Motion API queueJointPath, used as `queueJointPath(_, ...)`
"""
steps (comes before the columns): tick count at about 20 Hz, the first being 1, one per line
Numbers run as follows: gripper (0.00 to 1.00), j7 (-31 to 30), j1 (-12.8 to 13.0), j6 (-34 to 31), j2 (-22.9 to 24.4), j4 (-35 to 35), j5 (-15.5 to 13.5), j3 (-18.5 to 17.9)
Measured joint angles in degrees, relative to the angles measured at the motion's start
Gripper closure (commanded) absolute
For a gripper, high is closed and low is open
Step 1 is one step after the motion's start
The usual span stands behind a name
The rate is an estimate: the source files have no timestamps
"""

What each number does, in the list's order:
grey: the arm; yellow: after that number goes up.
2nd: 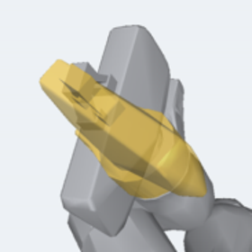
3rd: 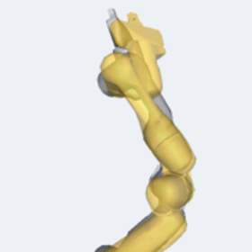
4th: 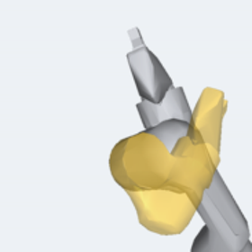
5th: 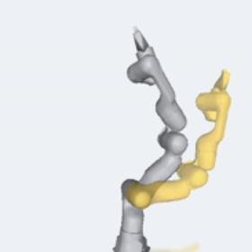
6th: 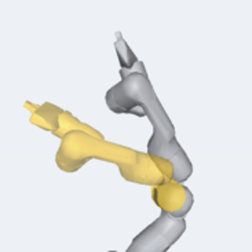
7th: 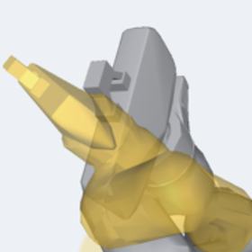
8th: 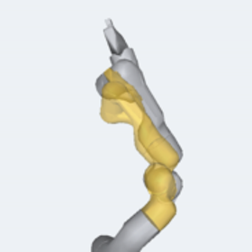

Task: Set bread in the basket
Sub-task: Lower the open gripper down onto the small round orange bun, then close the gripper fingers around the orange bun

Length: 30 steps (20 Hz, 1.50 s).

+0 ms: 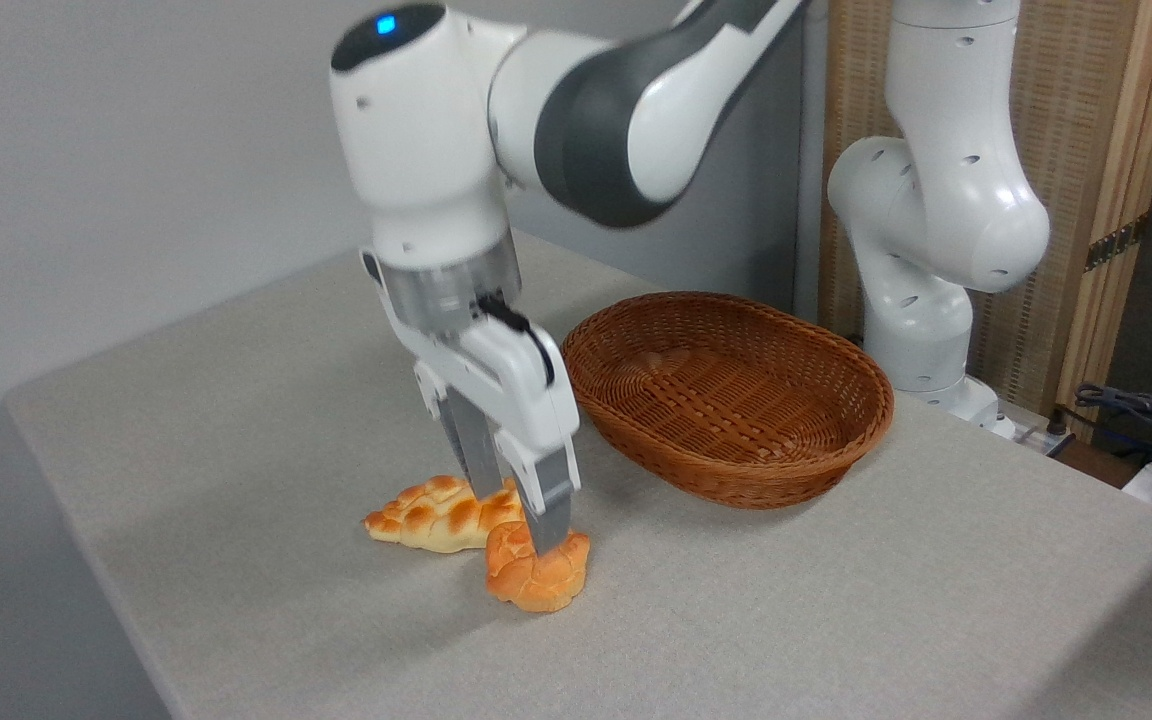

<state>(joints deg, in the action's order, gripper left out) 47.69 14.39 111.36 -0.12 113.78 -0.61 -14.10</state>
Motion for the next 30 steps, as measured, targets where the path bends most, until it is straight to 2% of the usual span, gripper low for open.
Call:
queueJointPath(12,0.02,1.24,-0.9,2.16,-2.99,1.48,0.0,0.0)
queueJointPath(15,0.4,1.26,-0.9,2.21,-3.25,1.57,0.0,0.01)
queueJointPath(16,0.49,1.36,-0.9,2.21,-3.32,1.58,0.0,0.01)
queueJointPath(18,0.57,1.67,-0.9,2.21,-3.44,1.61,0.0,0.02)
queueJointPath(30,0.57,2.15,-0.89,2.21,-3.67,1.7,0.0,0.07)
